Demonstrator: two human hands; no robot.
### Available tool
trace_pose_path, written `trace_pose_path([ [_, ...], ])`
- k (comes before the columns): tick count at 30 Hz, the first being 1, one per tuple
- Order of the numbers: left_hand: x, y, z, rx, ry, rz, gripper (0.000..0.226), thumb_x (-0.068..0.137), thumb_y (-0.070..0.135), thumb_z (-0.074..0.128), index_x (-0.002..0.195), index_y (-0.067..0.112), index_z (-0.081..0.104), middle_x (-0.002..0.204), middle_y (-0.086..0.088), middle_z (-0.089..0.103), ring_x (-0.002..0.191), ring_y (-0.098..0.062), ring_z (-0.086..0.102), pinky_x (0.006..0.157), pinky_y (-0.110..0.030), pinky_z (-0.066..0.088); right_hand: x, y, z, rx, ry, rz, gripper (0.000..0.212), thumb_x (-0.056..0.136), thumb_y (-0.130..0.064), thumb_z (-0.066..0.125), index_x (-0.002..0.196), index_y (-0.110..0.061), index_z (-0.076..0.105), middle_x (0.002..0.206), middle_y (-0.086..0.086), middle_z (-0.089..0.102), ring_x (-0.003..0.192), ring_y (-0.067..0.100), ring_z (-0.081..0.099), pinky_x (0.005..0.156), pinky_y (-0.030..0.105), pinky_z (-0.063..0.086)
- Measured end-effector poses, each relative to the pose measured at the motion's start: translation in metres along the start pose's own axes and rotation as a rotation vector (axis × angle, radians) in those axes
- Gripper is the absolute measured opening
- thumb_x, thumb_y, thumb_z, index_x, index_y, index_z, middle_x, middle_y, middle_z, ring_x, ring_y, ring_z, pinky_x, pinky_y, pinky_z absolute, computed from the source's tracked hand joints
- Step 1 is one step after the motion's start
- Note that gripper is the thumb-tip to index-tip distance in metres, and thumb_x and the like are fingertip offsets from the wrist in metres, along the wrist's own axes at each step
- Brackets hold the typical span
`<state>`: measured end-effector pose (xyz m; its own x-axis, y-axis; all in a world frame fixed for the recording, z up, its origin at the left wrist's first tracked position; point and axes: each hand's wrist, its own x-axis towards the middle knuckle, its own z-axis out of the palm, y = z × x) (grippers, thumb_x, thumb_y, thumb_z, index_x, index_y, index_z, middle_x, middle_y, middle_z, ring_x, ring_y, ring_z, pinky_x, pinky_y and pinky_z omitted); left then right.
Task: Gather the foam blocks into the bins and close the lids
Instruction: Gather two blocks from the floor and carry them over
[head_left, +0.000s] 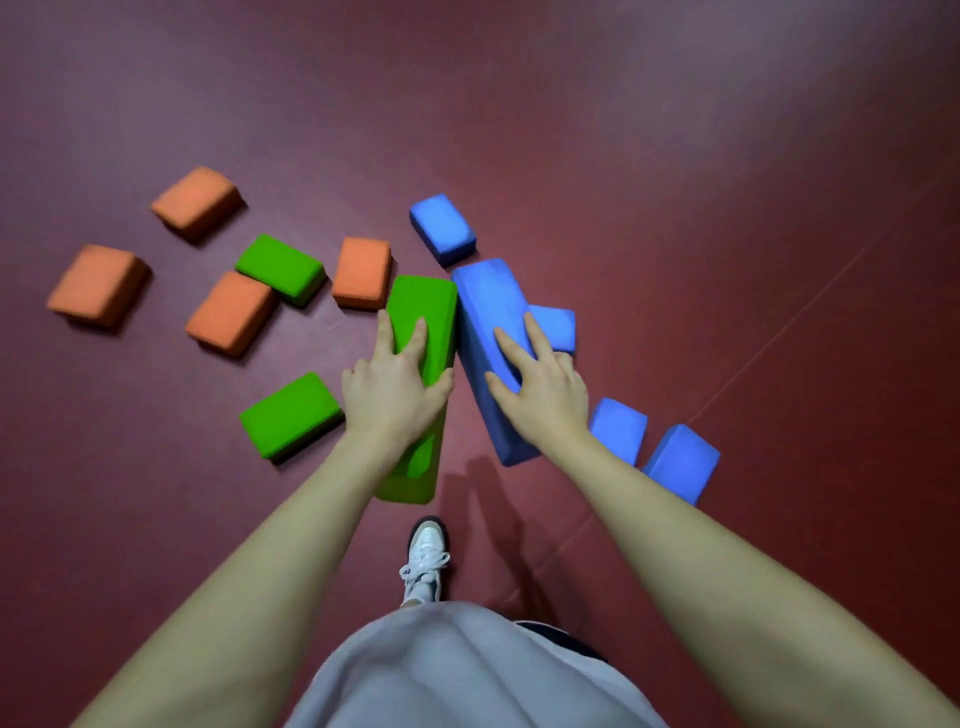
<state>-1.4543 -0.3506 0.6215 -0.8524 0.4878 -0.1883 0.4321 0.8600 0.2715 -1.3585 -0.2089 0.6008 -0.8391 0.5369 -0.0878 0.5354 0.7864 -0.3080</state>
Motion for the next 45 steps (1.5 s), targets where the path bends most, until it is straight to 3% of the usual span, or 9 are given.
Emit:
trace_pose_path([
  [11, -0.208, -0.084, -0.041, -0.019, 0.138, -0.5, 0.069, 0.089, 0.056, 0.049, 0.15, 0.038, 0.022, 0.161, -0.002, 0.002, 0.119, -0.039, 0.05, 0.096, -0.04, 0.041, -0.118, -0.101, 0.009, 0.046, -0.146, -0.572, 0.054, 0.094, -0.045, 0.052, 0.145, -0.036, 0.037, 0.16, -0.002, 0.018, 0.11, 0.038, 0.049, 0.087, 0.04, 0.043],
  [26, -0.497, -0.279, -0.064, -0.142, 0.32, -1.186, 0.069, 0.09, 0.059, 0.046, 0.15, 0.041, 0.018, 0.161, -0.001, -0.001, 0.125, -0.037, 0.048, 0.097, -0.039, 0.043, -0.323, -0.367, 0.087, 0.013, -0.402, -1.299, 0.053, 0.093, -0.047, 0.052, 0.144, -0.039, 0.039, 0.159, -0.005, 0.019, 0.113, 0.037, 0.049, 0.089, 0.038, 0.042],
  [36, -0.667, -0.422, -0.079, -0.161, 0.435, -1.507, 0.068, 0.09, 0.059, 0.046, 0.15, 0.04, 0.02, 0.161, -0.001, 0.001, 0.123, -0.037, 0.049, 0.098, -0.038, 0.041, -0.494, -0.552, 0.157, 0.034, -0.515, -1.587, 0.053, 0.092, -0.049, 0.053, 0.143, -0.04, 0.04, 0.159, -0.009, 0.02, 0.115, 0.036, 0.047, 0.087, 0.039, 0.046],
  [45, -0.725, -0.532, -0.094, -0.209, 0.499, -1.694, 0.069, 0.09, 0.059, 0.046, 0.15, 0.04, 0.02, 0.161, -0.002, 0.0, 0.124, -0.038, 0.048, 0.099, -0.039, 0.04, -0.564, -0.689, 0.201, 0.038, -0.556, -1.77, 0.053, 0.091, -0.048, 0.055, 0.142, -0.038, 0.043, 0.158, -0.007, 0.023, 0.115, 0.037, 0.048, 0.085, 0.04, 0.046],
])
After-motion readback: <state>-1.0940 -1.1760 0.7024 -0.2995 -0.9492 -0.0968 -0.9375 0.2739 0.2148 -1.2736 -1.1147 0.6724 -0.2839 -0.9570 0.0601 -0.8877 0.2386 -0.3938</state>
